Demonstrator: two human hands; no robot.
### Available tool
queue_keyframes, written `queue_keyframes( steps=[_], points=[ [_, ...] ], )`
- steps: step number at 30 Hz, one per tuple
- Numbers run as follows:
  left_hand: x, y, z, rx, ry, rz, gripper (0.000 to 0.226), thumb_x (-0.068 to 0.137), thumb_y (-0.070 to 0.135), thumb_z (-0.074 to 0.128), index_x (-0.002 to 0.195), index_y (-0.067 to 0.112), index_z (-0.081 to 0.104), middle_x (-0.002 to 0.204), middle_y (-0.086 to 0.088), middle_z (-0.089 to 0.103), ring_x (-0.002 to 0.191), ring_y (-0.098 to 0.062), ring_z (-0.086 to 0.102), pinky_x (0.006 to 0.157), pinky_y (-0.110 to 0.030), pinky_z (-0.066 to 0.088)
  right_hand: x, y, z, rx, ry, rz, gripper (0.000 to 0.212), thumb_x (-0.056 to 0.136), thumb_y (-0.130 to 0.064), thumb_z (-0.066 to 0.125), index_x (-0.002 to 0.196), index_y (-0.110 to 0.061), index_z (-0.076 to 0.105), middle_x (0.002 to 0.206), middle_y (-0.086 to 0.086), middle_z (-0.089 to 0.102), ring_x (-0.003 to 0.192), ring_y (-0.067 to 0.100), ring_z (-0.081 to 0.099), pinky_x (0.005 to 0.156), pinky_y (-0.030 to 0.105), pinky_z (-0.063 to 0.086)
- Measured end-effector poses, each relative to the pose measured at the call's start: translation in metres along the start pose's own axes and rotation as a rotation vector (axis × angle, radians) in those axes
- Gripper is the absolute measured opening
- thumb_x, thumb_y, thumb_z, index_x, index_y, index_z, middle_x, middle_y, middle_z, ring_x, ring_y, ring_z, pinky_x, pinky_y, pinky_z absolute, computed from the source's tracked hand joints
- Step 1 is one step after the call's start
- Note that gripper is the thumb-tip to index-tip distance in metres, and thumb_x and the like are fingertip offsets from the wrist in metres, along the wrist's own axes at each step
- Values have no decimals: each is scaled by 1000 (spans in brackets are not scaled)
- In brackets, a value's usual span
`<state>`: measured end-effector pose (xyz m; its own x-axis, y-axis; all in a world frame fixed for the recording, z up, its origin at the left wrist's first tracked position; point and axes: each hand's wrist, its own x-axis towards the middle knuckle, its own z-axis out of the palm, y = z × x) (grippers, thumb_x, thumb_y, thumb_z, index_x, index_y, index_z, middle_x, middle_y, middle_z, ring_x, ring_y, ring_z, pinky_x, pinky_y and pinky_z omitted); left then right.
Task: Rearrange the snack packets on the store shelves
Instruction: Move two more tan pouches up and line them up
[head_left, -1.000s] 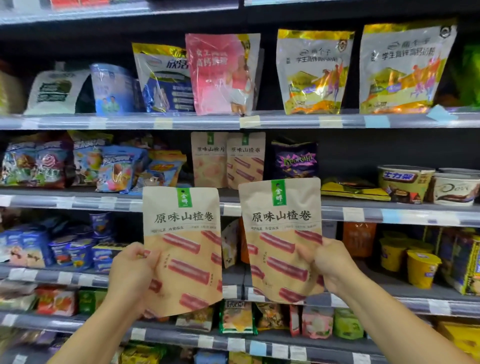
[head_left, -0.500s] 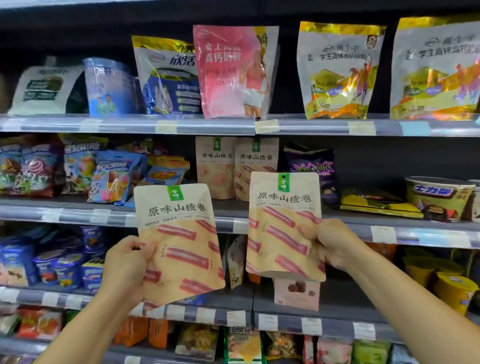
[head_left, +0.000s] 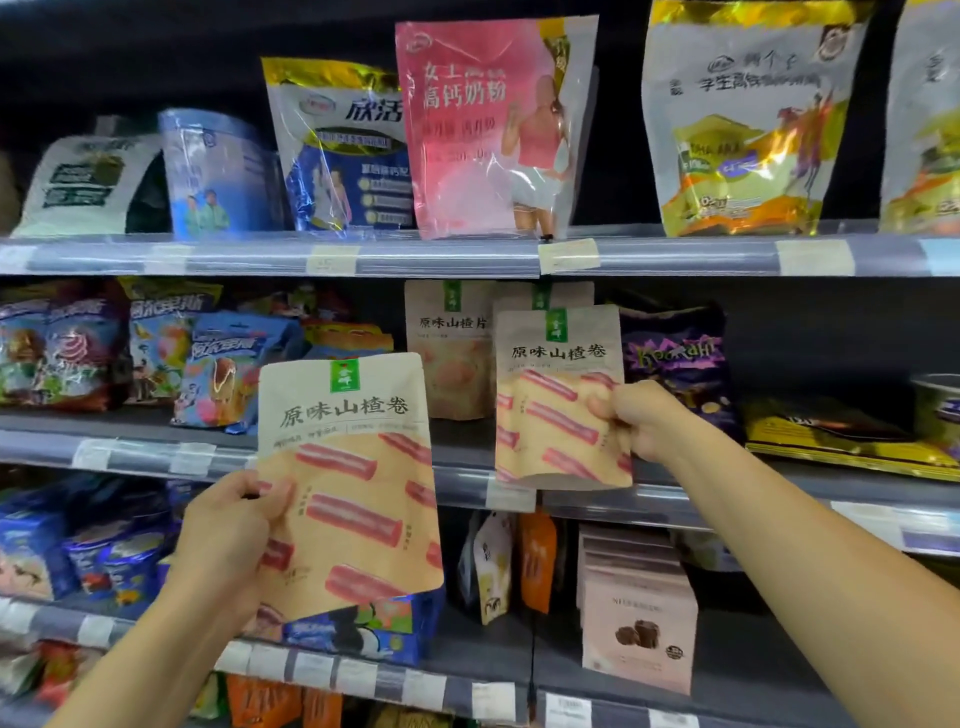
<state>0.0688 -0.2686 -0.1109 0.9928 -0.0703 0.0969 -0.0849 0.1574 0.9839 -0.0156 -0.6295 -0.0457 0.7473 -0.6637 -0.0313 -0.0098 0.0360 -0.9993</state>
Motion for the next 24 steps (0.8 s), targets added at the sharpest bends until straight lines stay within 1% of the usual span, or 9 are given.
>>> queue_keyframes(
  steps=[2,5,9,10,13,14,19,22,24],
  points=[
    [10,1,3,-29,-4,3,23,95,12,55,72,12,53,42,1,55,34,-15,45,45,-25,37,18,-3,6,33,11,-16,13,89,8,55,93,-2,62,88,11,66,86,27,64,94,51,51],
    [25,5,9,-59,-9,10,27,96,9,53,69,12,48,35,5,50,27,-10,41,37,-18,35,40,-3,15,72,49,-26,14,89,8,56,97,-2,62,91,12,67,84,27,65,88,50,54],
    [43,10,13,-70,-44,24,28,97,10,52,69,12,46,32,6,47,24,-8,37,31,-12,29,71,8,30,136,122,-45,32,85,7,64,117,2,60,110,15,68,86,26,68,57,34,60],
    [47,10,14,-69,-49,30,28,97,10,52,70,11,47,32,6,47,24,-8,37,32,-11,29,77,10,34,152,147,-65,31,85,8,63,116,3,61,111,14,68,85,25,67,61,34,61],
    [57,10,13,-77,-59,46,27,97,9,51,70,11,47,31,6,45,23,-7,36,31,-11,28,90,14,43,96,211,-109,42,83,1,69,123,0,60,119,13,67,102,28,66,92,47,54],
    [61,9,12,-79,-59,50,27,97,9,51,70,11,47,31,6,45,23,-7,36,31,-12,29,92,15,45,52,229,-128,41,84,-2,69,124,-3,60,120,12,67,105,29,65,95,48,53],
    [84,3,9,-8,-32,64,25,97,14,53,71,12,51,47,-7,44,38,-20,37,44,-25,29,106,20,51,-137,296,-166,38,85,-14,67,122,-9,62,116,13,68,104,36,66,87,46,56],
    [93,1,13,-3,-51,76,27,97,14,52,70,13,50,54,-10,43,46,-22,36,47,-27,29,115,25,51,-68,292,-199,41,85,-9,68,125,-4,58,119,11,68,105,28,67,93,48,54],
    [97,-1,19,1,-62,72,27,97,13,52,70,13,50,55,-9,44,47,-22,37,48,-28,29,114,25,55,-70,301,-226,43,88,-7,65,130,-2,54,127,7,64,112,25,63,98,43,51]
  ],
)
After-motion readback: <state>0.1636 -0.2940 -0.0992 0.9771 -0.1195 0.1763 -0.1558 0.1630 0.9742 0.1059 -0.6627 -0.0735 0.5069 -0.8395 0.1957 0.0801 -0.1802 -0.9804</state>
